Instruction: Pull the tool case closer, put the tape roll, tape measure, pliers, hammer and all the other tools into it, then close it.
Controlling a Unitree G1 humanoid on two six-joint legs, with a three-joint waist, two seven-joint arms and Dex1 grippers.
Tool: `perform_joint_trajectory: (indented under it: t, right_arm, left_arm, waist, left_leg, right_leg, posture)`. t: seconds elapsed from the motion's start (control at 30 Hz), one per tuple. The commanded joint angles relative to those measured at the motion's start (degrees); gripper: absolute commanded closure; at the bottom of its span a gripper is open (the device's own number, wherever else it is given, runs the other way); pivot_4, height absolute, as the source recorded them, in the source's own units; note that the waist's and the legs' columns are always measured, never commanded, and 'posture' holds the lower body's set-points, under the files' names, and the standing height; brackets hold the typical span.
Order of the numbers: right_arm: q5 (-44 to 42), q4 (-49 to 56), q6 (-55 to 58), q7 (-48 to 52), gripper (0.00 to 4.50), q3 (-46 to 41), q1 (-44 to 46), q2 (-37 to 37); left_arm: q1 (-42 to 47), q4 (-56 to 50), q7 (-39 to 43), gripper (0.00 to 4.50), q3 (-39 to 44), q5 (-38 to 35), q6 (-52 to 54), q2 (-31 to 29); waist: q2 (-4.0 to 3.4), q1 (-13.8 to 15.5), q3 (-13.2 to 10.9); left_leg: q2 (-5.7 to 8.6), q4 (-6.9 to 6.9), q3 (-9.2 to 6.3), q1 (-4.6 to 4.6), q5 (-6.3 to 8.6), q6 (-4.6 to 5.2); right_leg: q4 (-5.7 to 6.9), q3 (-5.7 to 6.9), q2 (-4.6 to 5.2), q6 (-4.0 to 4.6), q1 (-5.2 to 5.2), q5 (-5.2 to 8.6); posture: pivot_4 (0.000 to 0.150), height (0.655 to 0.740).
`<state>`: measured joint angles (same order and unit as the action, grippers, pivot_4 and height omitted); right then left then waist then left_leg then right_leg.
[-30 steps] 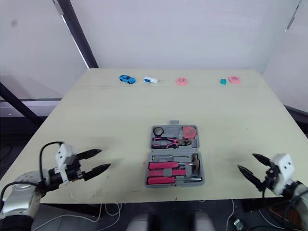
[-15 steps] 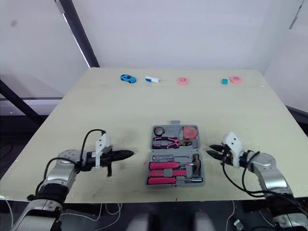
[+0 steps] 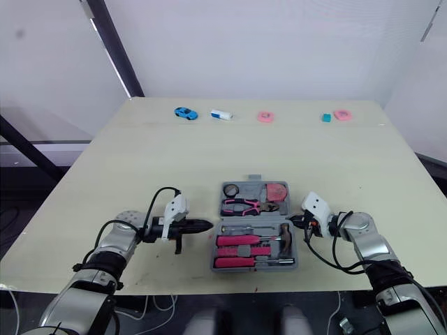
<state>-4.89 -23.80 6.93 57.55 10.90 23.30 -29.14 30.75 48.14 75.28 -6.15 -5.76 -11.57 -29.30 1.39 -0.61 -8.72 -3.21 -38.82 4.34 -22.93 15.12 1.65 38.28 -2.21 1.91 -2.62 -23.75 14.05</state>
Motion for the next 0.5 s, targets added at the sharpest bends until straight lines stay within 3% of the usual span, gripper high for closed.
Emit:
perform_joint_trajectory:
  t: [0.03,0.5]
  right_arm:
    - [-0.73,1.28,-1.48,0.39,4.46,-0.49,0.64,0.96]
    - [-0.11,1.1,-1.79,0.29,4.46,-0.36,0.56,1.72]
  left_arm:
    - [1.0,2.18,-0.09,4.5,-0.36,0.88,-1.16,0.69]
    - [3.98,7.74,-0.89,4.5,-0.87,2.92,-3.12,2.77]
  waist:
    - [0.0,-0.07,0.0]
    - [0.0,-0.1,0.0]
  left_leg:
    - [0.0,0.0,-0.01,0.0,0.0,0.0]
    - [0.0,0.0,-0.04,0.02,0.0,0.0]
  right_leg:
    - [0.0,0.0,0.0,0.0,0.0,0.0]
    - [0.02,0.03,-0.01,0.0,0.02,0.0]
  posture:
    - [0.15,0.74]
    - [0.15,0.74]
